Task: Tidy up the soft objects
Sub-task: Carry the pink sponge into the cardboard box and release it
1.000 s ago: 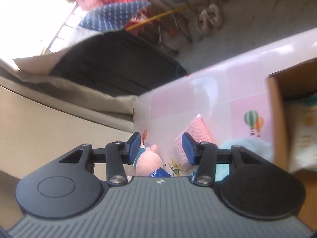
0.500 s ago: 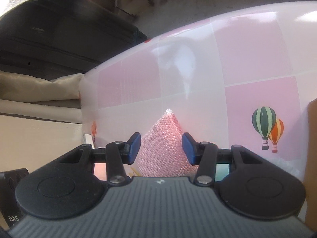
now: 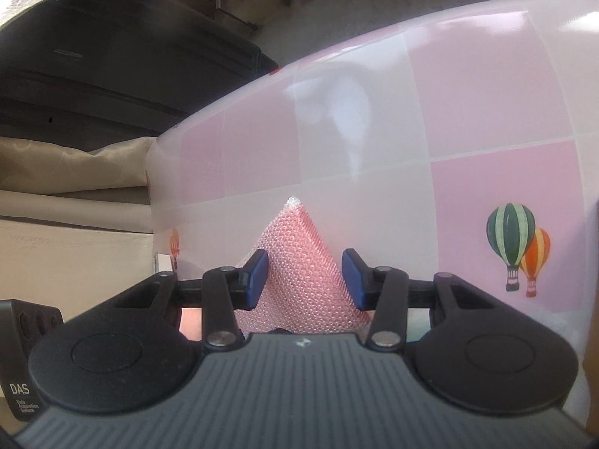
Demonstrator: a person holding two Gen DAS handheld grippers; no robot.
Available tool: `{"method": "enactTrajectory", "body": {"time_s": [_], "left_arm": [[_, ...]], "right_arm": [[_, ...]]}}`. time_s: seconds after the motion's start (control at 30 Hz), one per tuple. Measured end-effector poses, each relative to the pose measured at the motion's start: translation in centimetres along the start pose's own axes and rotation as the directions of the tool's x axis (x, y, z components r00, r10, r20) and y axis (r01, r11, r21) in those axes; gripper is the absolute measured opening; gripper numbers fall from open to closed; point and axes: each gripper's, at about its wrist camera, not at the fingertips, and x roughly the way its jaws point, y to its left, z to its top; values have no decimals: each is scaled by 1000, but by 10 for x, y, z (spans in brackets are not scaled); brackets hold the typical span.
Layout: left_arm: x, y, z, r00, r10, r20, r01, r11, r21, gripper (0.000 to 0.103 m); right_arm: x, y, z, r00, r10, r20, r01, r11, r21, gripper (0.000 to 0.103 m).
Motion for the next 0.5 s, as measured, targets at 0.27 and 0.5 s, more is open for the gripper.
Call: {"method": "enactTrajectory", "body": {"time_s": [0.27,0.5], "left_arm": [[-85,-30,-34,990,-72,119,63,995,76,64],[-125,-104,-90,974,-189,128,157,962,225,64]], "right_arm": [[-78,28,-21,989,121,89,-117,992,-44,42],[-198,-6,-70,952,206,226,-201,979,-45,42]]}}
